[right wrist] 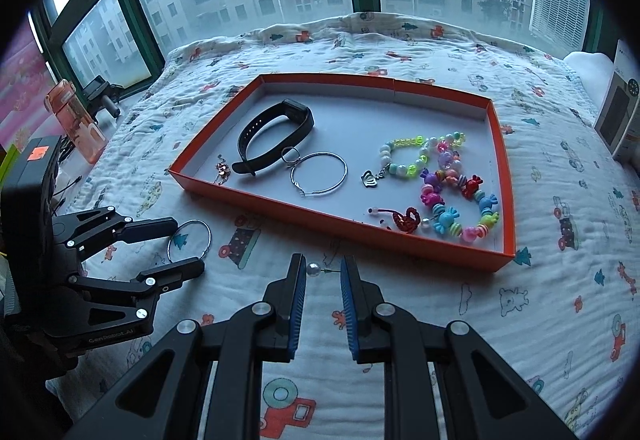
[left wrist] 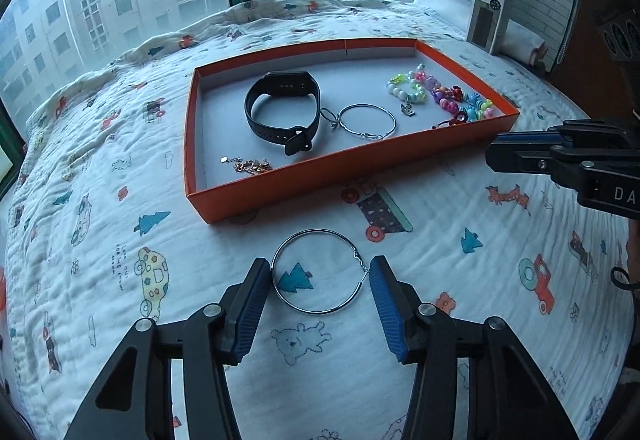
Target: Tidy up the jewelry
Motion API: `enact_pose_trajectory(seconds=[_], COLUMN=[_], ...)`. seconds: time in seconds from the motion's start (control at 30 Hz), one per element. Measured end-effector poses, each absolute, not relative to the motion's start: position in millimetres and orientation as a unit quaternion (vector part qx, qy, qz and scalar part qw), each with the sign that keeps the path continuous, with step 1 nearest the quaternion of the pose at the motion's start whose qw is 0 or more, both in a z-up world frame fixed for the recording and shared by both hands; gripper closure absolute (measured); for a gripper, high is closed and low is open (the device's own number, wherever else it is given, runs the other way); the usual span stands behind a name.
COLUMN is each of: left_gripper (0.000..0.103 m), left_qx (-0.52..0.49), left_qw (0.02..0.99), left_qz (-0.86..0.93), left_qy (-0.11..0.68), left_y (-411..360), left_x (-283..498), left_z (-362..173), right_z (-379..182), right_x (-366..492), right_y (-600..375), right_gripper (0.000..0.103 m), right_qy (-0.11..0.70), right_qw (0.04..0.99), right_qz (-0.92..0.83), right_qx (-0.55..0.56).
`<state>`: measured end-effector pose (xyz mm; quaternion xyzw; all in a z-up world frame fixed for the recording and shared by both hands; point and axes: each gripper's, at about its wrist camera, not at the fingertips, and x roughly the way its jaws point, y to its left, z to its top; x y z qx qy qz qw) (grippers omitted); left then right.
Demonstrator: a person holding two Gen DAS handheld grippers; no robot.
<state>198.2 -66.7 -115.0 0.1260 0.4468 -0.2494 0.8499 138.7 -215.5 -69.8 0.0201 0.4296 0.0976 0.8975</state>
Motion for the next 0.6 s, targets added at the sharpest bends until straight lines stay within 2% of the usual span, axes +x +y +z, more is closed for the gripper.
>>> enact_pose_trajectory(seconds=[0.23,0.6], left_gripper=[0.049,0.049], left_qx=[0.095,0.045], left_qw=[0.863,0.900], left_qz=[-0.240,-0.224], left_qy=[0.435,0.371], left_y=[-60.5,-65.3], left_x=[187.8,178.9], left_z=[-98.6,-29.3], right_z=[-56.2,-29.5], right_x=[132.3,125.6], right_y=[-218.2,-223.6], right_gripper=[0.083,0.083], right_qy=[0.416,0.383], right_qw=[0.903,0.918], right_qz=[0.101,0.098], right_qx=[0.020,0.019])
